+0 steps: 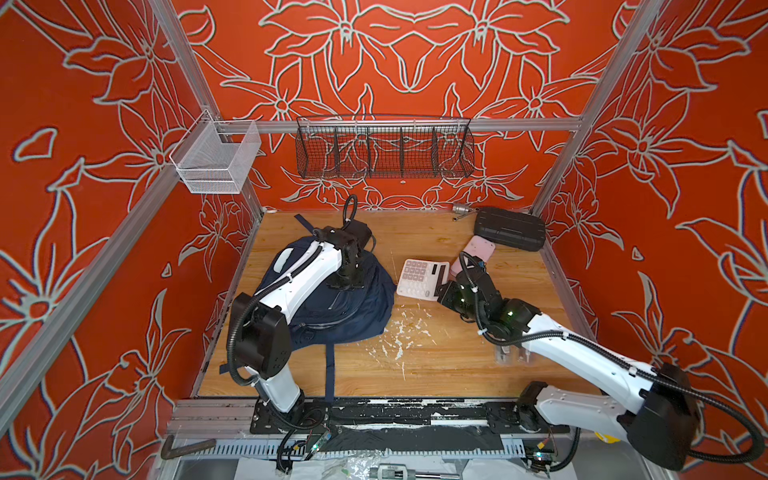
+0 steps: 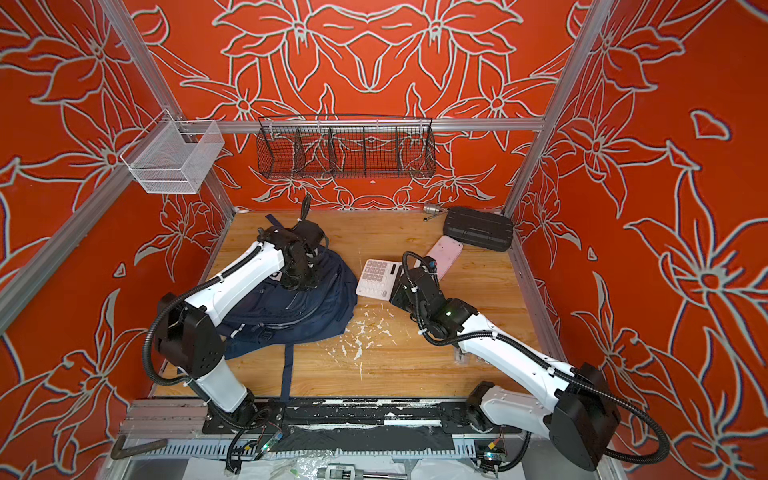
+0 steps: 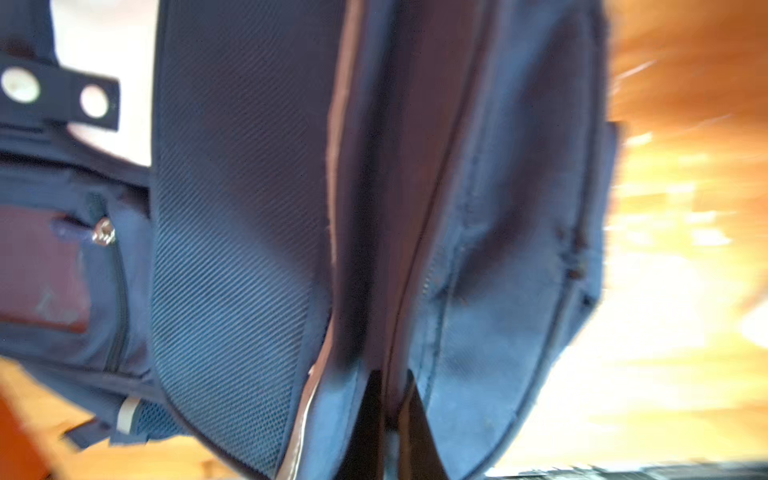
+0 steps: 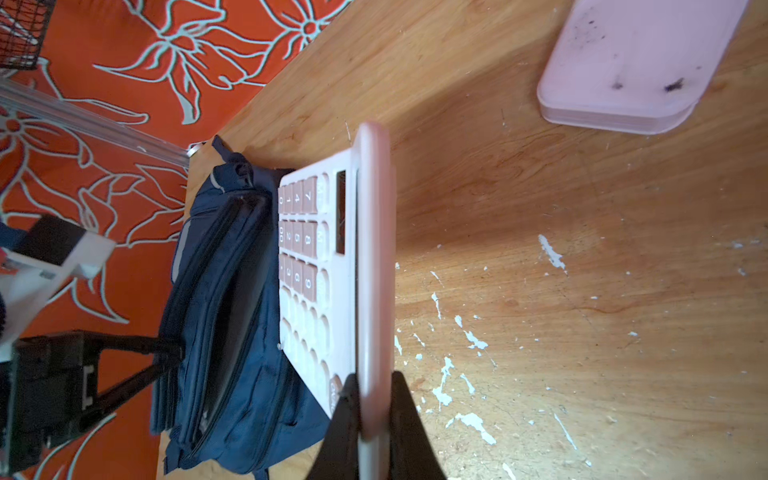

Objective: Pack the student bag
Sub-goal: 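Carry the pink calculator to the backpack opening with the right gripper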

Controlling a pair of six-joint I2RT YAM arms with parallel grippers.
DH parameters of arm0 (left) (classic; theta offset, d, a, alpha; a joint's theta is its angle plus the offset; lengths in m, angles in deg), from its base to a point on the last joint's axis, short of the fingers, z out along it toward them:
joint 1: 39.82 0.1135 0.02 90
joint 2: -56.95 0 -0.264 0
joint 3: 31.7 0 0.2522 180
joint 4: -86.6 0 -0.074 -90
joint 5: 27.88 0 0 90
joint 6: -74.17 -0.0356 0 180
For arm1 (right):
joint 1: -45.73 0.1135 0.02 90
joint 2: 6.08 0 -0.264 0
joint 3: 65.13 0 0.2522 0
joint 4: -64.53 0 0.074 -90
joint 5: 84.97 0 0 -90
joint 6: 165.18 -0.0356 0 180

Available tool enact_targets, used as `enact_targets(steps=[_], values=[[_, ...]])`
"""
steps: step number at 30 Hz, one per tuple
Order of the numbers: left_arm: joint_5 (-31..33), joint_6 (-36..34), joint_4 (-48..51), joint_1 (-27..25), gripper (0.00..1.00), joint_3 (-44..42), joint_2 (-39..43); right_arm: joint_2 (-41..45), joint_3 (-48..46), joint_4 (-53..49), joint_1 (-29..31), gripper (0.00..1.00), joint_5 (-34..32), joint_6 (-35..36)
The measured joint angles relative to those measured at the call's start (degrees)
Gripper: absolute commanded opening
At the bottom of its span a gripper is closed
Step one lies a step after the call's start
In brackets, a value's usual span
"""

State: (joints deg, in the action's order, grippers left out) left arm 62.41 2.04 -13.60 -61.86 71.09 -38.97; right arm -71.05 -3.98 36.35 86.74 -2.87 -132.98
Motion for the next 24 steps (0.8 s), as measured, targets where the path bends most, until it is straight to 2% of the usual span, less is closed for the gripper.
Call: enact_targets(steps=[6, 13, 24], values=[[-9.55, 1.51, -3.96, 4.94, 0.0, 3.06, 8.46, -1.4, 5.46, -0.68, 0.0, 0.09, 4.37, 2.05], [-19.19, 4.33, -8.61, 8.15, 0.0, -0.26, 12.17, -10.56, 14.36, -0.92, 0.0, 0.1, 12.09, 3.02], [-24.24, 5.95, -12.52, 9.09, 0.0, -3.17, 14.12, -23.15, 21.44, 0.59, 0.02, 0.1, 20.04, 3.06]])
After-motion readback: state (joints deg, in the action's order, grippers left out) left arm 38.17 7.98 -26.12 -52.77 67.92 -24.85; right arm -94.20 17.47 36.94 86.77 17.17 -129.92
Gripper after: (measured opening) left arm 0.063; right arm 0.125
